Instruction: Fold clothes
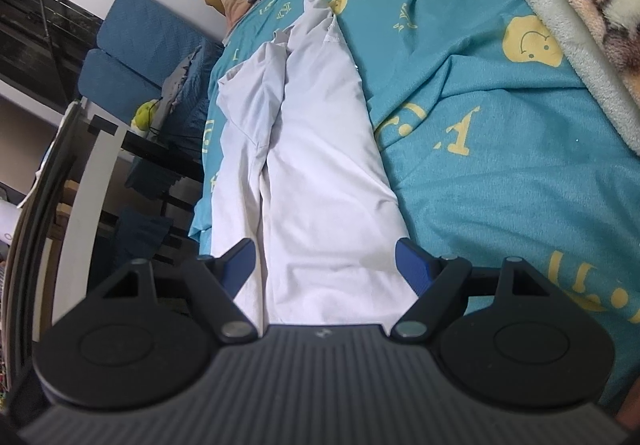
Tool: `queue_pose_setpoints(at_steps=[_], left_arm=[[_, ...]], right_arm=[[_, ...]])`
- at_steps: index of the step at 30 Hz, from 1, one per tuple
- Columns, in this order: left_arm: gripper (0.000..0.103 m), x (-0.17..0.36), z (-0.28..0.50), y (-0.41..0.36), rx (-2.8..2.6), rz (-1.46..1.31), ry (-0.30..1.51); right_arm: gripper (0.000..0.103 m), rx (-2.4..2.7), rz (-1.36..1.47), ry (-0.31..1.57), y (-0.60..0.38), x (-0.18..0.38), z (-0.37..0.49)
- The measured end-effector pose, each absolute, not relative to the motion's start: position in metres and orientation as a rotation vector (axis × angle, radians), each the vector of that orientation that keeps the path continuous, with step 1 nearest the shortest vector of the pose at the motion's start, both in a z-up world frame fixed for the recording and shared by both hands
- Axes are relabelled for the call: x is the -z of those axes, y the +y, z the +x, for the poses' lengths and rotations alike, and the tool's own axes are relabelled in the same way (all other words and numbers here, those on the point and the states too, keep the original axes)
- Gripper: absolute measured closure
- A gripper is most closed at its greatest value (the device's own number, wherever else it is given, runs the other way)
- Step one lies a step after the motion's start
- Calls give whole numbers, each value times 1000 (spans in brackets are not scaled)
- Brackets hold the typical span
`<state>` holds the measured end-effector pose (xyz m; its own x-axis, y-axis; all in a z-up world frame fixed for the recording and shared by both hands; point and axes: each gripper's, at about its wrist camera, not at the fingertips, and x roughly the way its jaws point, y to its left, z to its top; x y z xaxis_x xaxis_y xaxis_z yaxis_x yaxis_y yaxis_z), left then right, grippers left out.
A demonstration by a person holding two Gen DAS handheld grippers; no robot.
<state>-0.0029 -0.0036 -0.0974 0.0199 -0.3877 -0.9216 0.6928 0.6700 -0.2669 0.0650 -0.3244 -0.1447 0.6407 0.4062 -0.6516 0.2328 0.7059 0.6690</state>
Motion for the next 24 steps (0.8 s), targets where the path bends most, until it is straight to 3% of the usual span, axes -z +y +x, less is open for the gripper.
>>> queue_pose_setpoints(at_steps=[3,6,9,13,17,24], left_arm=[[88,106,-23,-28,870,247,1312],[75,121,-33,-39,839,231,1323],[54,116,-31,-29,846,135,1295],[17,89,-15,16,800,-109,1150],[15,96,12,66,608,-306,1080],[18,150,51,89,388,-376,1289]], right_arm=[[24,-107,795,899,-324,145,65],[24,-100,769,926,-322,147,66],[24,-87,741,965,-320,150,65],[24,-65,726,1013,-319,155,63],[25,-56,692,1076,-313,159,60],[25,-24,503,1192,-287,162,57]])
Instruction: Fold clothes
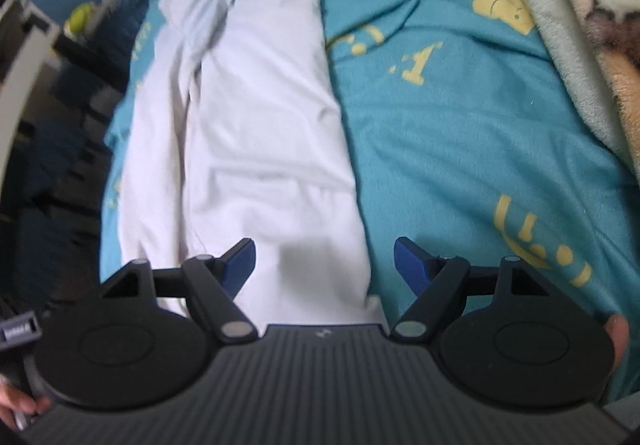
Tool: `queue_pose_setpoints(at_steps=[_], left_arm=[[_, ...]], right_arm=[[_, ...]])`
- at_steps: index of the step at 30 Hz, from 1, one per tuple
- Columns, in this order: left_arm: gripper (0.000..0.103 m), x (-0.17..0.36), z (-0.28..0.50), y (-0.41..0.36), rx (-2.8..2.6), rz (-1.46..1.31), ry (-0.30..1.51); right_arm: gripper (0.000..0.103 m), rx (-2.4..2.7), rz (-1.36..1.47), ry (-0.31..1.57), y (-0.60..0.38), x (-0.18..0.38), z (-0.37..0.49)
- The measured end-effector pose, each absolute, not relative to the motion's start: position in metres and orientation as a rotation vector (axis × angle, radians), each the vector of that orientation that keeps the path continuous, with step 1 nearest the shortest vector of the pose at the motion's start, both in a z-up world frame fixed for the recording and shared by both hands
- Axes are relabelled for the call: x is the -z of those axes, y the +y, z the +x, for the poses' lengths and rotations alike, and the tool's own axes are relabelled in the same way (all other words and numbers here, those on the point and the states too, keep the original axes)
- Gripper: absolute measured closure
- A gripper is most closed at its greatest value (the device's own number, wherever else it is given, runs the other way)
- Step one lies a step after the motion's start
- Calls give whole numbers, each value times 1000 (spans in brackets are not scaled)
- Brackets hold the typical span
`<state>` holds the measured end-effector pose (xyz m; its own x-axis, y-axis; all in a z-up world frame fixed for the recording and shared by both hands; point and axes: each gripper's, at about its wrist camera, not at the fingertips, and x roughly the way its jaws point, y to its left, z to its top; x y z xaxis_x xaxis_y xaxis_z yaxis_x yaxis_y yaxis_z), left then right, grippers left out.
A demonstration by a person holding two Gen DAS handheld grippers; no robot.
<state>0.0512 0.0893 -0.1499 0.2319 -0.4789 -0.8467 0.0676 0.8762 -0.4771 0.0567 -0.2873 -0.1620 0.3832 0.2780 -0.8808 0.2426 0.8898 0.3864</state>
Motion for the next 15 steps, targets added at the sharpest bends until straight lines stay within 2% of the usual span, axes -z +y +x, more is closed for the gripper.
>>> queue_pose_setpoints(at_steps=[5,10,15], left_arm=[[17,167,45,74,420,-301,1392],[16,171,34,71,482,-289,1439],[20,167,21,68,569,-293,1454]], right_arm=[[25,-41,446,1315,-274,176,61],[24,-77,400,1401,-261,182,60],[25,-170,389,1455,-245,177,46]])
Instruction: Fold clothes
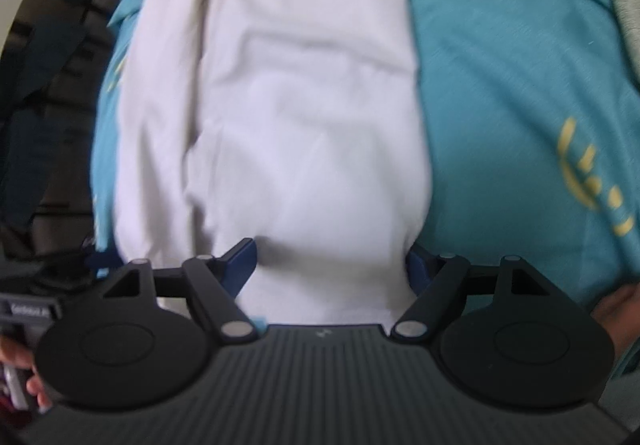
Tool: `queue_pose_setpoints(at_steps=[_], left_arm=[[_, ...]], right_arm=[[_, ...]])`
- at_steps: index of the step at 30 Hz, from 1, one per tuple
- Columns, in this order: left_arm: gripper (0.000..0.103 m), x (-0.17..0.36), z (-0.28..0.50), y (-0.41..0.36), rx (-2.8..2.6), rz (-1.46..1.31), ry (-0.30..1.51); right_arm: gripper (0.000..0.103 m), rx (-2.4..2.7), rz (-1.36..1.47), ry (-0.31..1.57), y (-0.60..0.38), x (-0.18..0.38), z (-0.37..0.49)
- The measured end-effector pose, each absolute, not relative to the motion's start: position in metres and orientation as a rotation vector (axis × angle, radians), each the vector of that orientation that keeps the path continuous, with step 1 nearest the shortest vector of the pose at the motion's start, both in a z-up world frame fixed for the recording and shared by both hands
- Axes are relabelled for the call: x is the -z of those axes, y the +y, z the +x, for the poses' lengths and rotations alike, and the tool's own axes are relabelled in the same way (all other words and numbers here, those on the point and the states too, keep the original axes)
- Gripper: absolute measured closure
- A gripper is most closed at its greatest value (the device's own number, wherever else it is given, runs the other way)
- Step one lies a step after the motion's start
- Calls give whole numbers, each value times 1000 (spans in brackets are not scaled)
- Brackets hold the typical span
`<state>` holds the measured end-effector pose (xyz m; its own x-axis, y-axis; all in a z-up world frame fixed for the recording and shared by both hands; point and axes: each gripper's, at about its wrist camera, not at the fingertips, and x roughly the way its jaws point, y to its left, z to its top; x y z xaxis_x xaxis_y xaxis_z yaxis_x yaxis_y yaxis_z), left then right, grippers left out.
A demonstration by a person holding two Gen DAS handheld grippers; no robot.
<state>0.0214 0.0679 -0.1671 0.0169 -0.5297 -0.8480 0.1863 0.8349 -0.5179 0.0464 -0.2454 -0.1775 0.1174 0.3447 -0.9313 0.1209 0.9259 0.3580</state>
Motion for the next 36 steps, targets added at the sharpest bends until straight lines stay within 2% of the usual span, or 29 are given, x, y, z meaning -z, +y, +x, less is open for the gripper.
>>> queue_pose_setpoints(at_steps=[2,3,4,5,6,7,8,10,15,25,31,36], left_arm=[[26,166,18,62,583,-247,1458],[34,165,17,58,589,-219,1461],[43,164,15,55,591,-191,1459],[48,163,13,53,592,-166,1454],[52,161,12,51,591,-144,1450],[59,157,11,48,586,-129,1443],[64,154,10,47,580,-117,1434],[68,146,8,49,580,-107,1409],[95,131,3,56,570,-141,1367],[96,58,-8,94,551,-395,1183],[96,3,-39,113,540,-457,1027],[96,-18,-83,115,561,-464,979]], right_arm=[[27,-207,360,1475,-237,178,40],[30,-219,316,1486,-232,180,40],[39,-230,273,1496,-226,181,39],[53,-218,222,1497,-221,180,38],[63,-206,166,1491,-216,179,37],[79,-214,140,1481,-212,175,34],[85,-223,113,1470,-208,171,31],[89,-262,108,1430,-205,158,22],[93,-320,266,1307,-225,124,9],[93,-369,534,1079,-276,47,7],[94,-388,581,969,-292,25,-17],[94,-397,621,911,-304,25,-56]])
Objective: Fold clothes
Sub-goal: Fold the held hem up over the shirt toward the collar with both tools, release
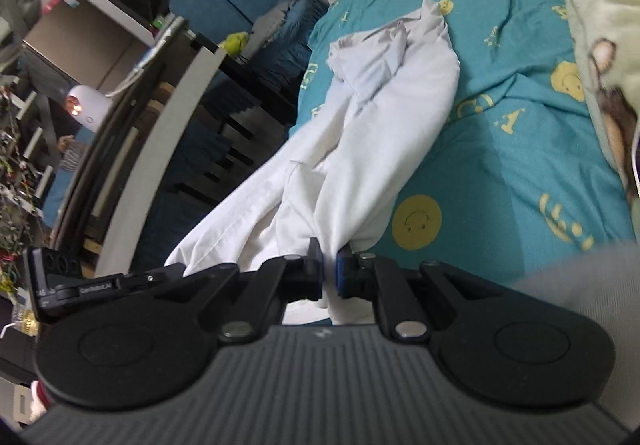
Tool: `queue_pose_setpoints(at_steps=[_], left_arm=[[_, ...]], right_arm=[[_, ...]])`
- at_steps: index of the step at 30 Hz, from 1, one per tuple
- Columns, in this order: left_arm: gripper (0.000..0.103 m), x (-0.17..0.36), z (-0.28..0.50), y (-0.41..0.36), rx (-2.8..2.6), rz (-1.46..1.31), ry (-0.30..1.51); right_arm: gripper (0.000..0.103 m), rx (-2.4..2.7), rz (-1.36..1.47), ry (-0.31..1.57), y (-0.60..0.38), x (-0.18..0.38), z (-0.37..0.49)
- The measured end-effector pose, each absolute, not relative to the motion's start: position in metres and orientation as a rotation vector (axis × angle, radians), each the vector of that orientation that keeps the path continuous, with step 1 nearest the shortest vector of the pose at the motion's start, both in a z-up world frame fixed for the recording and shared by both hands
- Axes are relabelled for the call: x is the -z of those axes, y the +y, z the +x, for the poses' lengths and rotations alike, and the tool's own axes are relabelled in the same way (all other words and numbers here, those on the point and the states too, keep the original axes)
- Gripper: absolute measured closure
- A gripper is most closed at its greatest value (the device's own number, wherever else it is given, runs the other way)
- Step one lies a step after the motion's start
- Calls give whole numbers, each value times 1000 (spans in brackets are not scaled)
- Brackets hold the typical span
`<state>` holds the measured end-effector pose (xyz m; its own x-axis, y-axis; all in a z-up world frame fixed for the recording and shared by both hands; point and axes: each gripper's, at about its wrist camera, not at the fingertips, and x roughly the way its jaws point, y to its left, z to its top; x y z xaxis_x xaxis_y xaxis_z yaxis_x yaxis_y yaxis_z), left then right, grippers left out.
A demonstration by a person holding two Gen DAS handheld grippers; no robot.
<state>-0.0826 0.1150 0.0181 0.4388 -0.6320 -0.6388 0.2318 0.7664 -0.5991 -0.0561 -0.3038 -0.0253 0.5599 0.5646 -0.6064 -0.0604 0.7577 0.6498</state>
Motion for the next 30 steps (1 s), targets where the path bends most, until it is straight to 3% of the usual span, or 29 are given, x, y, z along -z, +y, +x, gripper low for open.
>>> queue_pose_setpoints(at_steps=[6,11,21,30], left_arm=[[96,-20,-140,110,612,-472,968],[96,-32,-119,96,570,-474,911],[96,-48,58,45,481,-390,747],[96,63,232,26,384,-364,848]], right_arm=[[94,-394,609,868,-315,34,-112],[93,-377,626,824,-329,29,-93],[93,-294,601,743,-339,10,78],[93,-189,564,892,-341,98,233]])
